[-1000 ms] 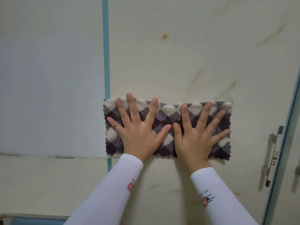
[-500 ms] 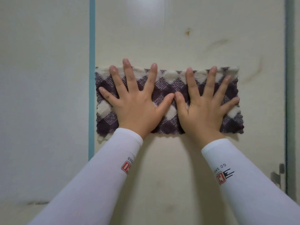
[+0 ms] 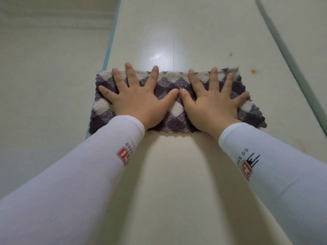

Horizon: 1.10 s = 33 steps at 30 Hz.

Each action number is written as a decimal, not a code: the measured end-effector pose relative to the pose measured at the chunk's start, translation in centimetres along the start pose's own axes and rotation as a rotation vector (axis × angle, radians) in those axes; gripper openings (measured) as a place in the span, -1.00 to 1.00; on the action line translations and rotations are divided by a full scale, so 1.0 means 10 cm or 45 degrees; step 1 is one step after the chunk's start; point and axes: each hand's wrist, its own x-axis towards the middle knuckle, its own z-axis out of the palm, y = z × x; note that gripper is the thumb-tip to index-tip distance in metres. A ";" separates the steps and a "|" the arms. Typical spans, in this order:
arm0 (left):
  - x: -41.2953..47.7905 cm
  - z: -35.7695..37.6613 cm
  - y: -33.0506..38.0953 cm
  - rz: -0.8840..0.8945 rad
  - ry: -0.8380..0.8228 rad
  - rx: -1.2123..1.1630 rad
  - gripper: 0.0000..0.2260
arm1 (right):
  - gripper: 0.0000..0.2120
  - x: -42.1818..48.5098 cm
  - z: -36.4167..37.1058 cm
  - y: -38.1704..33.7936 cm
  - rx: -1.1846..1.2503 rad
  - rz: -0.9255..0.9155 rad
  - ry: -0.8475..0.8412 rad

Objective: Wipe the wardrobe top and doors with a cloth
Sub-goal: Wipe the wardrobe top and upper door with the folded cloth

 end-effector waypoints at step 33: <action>1.66 -0.10 1.05 -0.050 -0.031 0.003 -0.38 | -0.44 1.97 -0.35 0.65 0.049 -0.096 0.001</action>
